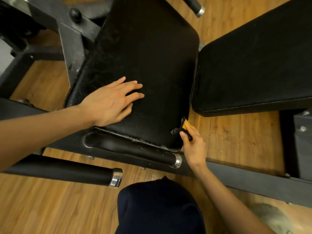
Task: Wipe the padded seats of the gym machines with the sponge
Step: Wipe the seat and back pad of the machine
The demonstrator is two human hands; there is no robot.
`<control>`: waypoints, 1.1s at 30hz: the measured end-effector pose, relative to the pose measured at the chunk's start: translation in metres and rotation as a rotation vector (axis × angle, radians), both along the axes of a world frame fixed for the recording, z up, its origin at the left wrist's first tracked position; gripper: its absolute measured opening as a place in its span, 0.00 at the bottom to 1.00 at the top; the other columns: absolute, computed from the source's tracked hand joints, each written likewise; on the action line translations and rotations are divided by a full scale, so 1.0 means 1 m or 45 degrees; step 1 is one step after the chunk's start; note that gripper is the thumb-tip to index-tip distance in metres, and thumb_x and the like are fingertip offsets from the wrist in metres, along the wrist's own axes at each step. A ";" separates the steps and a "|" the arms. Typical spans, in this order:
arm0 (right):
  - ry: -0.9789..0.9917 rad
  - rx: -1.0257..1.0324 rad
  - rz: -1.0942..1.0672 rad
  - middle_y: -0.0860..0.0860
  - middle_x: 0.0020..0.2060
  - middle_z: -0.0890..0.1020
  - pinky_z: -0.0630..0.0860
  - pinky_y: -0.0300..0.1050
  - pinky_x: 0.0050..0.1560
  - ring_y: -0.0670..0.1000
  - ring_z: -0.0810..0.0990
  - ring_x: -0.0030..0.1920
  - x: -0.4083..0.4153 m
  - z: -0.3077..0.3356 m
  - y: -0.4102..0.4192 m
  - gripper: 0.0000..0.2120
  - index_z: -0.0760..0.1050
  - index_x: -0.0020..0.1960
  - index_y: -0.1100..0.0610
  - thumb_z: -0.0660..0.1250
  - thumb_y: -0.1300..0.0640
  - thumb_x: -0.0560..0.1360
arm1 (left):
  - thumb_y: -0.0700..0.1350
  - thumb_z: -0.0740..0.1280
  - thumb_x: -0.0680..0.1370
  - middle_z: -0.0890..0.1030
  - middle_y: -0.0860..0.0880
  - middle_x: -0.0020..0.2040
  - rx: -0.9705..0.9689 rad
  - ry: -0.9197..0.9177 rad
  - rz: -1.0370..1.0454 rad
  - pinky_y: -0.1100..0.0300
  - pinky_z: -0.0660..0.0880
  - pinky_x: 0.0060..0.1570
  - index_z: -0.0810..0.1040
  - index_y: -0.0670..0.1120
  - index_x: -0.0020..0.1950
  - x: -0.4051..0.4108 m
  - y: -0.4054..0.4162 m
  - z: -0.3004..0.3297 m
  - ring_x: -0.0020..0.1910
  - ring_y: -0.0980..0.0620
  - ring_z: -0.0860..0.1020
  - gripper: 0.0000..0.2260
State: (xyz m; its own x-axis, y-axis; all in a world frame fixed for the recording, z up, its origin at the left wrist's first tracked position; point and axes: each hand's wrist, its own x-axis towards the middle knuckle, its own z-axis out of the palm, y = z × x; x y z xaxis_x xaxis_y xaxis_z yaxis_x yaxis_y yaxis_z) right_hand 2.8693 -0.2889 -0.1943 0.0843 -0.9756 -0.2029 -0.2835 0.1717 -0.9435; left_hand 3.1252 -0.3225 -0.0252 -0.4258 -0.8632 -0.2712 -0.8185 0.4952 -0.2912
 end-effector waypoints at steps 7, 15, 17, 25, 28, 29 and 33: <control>-0.186 0.129 0.001 0.47 0.56 0.71 0.68 0.25 0.59 0.38 0.73 0.58 -0.011 -0.009 -0.010 0.23 0.72 0.67 0.46 0.71 0.57 0.74 | 0.50 0.51 0.80 0.65 0.44 0.75 0.048 -0.012 0.066 0.50 0.56 0.76 0.67 0.47 0.75 -0.006 0.001 0.002 0.75 0.46 0.63 0.24; -0.109 0.295 0.090 0.43 0.56 0.73 0.67 0.27 0.58 0.33 0.72 0.56 -0.014 -0.004 -0.010 0.25 0.70 0.68 0.42 0.71 0.53 0.74 | 0.48 0.54 0.80 0.63 0.43 0.76 0.122 -0.053 0.117 0.48 0.56 0.76 0.67 0.45 0.75 -0.009 0.000 0.004 0.77 0.46 0.60 0.23; -0.103 0.410 0.153 0.45 0.58 0.76 0.70 0.33 0.63 0.38 0.75 0.58 -0.023 0.008 -0.009 0.24 0.72 0.68 0.45 0.72 0.56 0.73 | 0.46 0.58 0.80 0.63 0.41 0.76 0.129 -0.094 0.127 0.47 0.57 0.75 0.66 0.43 0.75 -0.014 0.000 0.004 0.76 0.44 0.60 0.23; 0.091 0.577 0.221 0.48 0.55 0.80 0.75 0.48 0.63 0.48 0.79 0.57 -0.093 0.107 0.001 0.18 0.74 0.60 0.40 0.71 0.57 0.75 | 0.50 0.64 0.78 0.61 0.41 0.78 0.395 -0.019 0.296 0.48 0.53 0.76 0.63 0.45 0.77 -0.084 0.017 0.059 0.78 0.44 0.57 0.28; 0.281 0.548 0.193 0.50 0.56 0.77 0.73 0.44 0.57 0.51 0.77 0.56 -0.118 0.165 0.008 0.17 0.71 0.64 0.48 0.67 0.57 0.77 | 0.50 0.55 0.83 0.44 0.45 0.80 0.525 0.131 0.463 0.51 0.44 0.78 0.51 0.48 0.80 -0.119 0.029 0.098 0.79 0.47 0.43 0.27; 0.319 0.542 0.172 0.51 0.57 0.77 0.74 0.46 0.56 0.53 0.78 0.56 -0.126 0.185 0.011 0.17 0.69 0.65 0.49 0.67 0.57 0.77 | 0.50 0.55 0.83 0.43 0.45 0.80 0.545 0.161 0.504 0.51 0.43 0.78 0.50 0.48 0.80 -0.130 0.034 0.113 0.79 0.48 0.42 0.27; 0.464 0.550 0.170 0.53 0.58 0.78 0.76 0.50 0.56 0.56 0.78 0.58 -0.162 0.263 0.027 0.23 0.64 0.69 0.49 0.68 0.56 0.77 | 0.50 0.55 0.83 0.45 0.44 0.80 0.608 0.286 0.620 0.54 0.39 0.76 0.53 0.48 0.80 -0.168 0.055 0.174 0.79 0.47 0.44 0.26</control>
